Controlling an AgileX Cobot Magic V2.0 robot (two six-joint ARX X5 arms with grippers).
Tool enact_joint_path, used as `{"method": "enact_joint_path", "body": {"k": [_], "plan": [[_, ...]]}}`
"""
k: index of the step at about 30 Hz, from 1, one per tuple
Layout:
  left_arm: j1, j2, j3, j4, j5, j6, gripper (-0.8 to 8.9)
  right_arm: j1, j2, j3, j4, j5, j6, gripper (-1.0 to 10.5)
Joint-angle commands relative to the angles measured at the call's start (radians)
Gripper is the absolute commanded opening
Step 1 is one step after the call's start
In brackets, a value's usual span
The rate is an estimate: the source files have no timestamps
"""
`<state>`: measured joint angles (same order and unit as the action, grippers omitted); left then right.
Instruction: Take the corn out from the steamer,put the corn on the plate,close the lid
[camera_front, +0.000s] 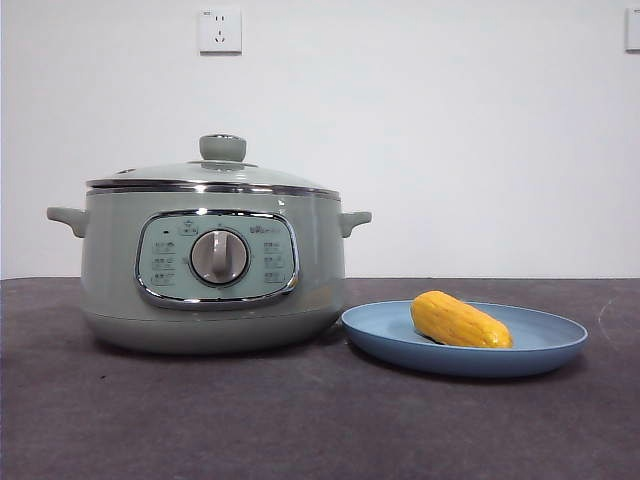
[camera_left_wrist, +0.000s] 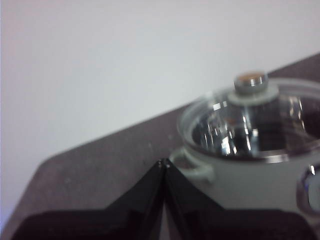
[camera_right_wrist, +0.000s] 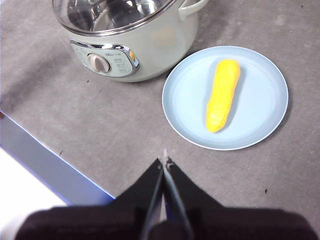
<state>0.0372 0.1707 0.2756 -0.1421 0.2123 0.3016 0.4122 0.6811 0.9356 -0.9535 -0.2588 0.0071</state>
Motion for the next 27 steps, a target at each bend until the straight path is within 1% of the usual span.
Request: {"method": "enact_joint_path", "body": {"k": [1,6,9,12,14,18,21,27], "plan": [[0.003,-0.027,-0.066,0.011,-0.003,-0.017,-0.03,0.001,-0.001,-0.003,0.002,0.003,-0.001,0.0],[0.004,-0.083,-0.159,0.016,-0.010,-0.055,-0.03,0.001,-0.001,-0.003,0.002,0.003,-0.001,0.0],[0.004,-0.124,-0.216,0.023,-0.032,-0.096,-0.03,0.001,-0.001,-0.003,0.002,0.003,-0.001,0.0],[0.004,-0.169,-0.266,0.023,-0.035,-0.111,-0.03,0.001,-0.001,-0.003,0.002,0.003,-0.001,0.0],[0.004,-0.168,-0.273,0.003,-0.070,-0.148,-0.03,0.001,-0.001,-0.003,0.002,0.003,-0.001,0.0],[0.004,-0.168,-0.273,-0.032,-0.132,-0.192,-0.03,0.001,-0.001,-0.003,0.002,0.003,-0.001,0.0],[0.004,-0.168,-0.273,-0.033,-0.127,-0.221,-0.03,0.001,-0.001,-0.003,0.002,0.003,-0.001,0.0],[0.004,-0.168,-0.273,-0.034,-0.130,-0.221,-0.03,0.001,-0.001,-0.003,0.002,0.003,-0.001,0.0]]}}
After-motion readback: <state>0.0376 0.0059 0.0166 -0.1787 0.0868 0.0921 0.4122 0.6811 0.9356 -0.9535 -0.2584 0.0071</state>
